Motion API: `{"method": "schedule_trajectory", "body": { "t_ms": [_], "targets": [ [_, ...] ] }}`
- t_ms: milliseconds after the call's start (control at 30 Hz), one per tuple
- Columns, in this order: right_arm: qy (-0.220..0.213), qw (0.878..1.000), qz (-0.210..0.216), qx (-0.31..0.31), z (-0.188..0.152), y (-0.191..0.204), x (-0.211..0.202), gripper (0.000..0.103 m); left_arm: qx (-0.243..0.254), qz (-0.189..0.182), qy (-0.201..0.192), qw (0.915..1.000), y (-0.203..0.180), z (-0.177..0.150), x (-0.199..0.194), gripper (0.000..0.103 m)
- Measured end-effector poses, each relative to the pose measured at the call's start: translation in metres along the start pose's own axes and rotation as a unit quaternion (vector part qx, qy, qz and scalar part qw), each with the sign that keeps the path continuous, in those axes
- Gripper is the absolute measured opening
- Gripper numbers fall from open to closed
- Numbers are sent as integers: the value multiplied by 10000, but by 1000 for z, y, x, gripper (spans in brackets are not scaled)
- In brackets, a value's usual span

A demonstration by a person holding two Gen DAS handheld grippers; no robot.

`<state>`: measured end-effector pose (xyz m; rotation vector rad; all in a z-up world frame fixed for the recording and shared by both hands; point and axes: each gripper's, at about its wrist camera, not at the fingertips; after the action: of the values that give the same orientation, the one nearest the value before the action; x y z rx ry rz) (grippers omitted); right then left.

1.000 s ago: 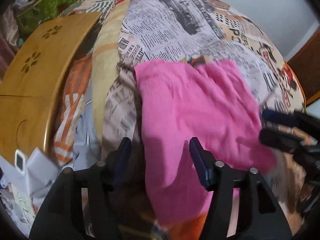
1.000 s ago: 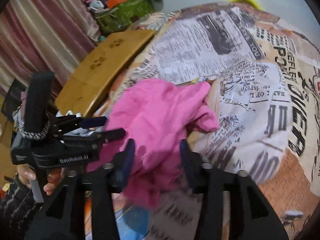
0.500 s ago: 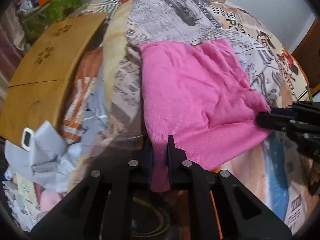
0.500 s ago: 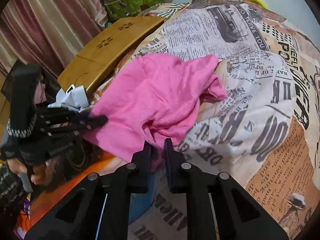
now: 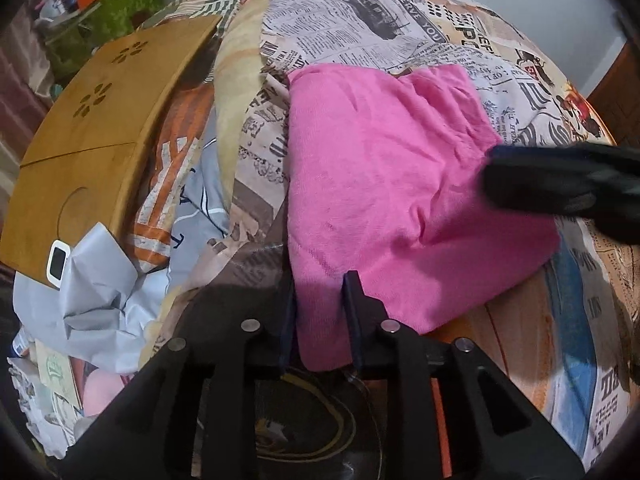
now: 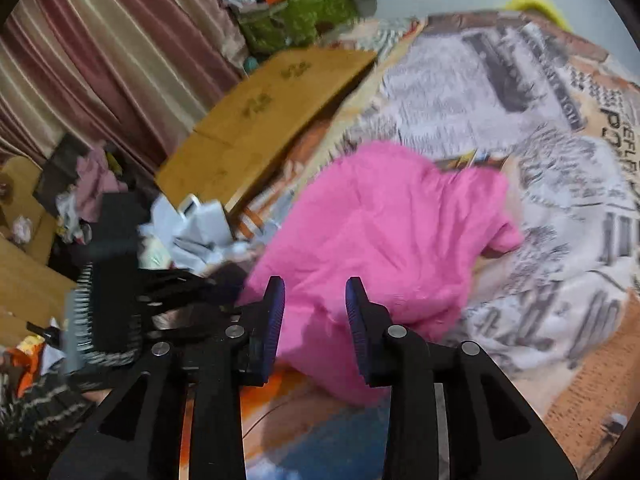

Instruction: Fold small clothes

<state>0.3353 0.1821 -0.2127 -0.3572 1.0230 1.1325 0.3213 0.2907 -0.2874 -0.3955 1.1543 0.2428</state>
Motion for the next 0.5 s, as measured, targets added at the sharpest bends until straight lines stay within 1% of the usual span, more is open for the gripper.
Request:
{"method": "schedule_trajectory", "body": {
  "t_ms": [67,133,200,233,300,400,433,500],
  "targets": [
    [290,9994,-170,-43,-3,-3,17,28,27,26,-34,10000,2,-2,-3,29],
    [467,9982,-361,-55,-8,-13,25,21,57,84,-106,9999,4,-4,-5,37],
    [607,9968,-516,-50,-11,-22,24,16,28,91,-140,9999,8,-5,-6,41],
    [655,9963,-547,-72,-11,-25,23,13,-7,68,-130,9999,9,-5,-6,42],
    [758,9956,-545,-93,-13,-29,20,12,-115,11,-86,9999,12,-3,-5,43],
    [704,9952,-661,-185,-16,-25,5,13,-139,52,-113,9998,9,-1,-12,43],
    [651,9952,-704,-189,-17,-24,-3,16,-107,84,-153,9998,8,0,-17,43],
    [467,9951,-861,-148,-20,-22,-22,17,-7,135,-334,9994,2,2,-35,43]
  ]
}}
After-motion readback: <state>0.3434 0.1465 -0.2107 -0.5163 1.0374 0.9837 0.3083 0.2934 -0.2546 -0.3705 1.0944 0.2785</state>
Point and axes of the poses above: each gripper's, at about its wrist camera, not at the fingertips, and x roughly the way its jaws point, y to its left, z to its top, and after that the axes turned 14 degrees about -x, right-handed
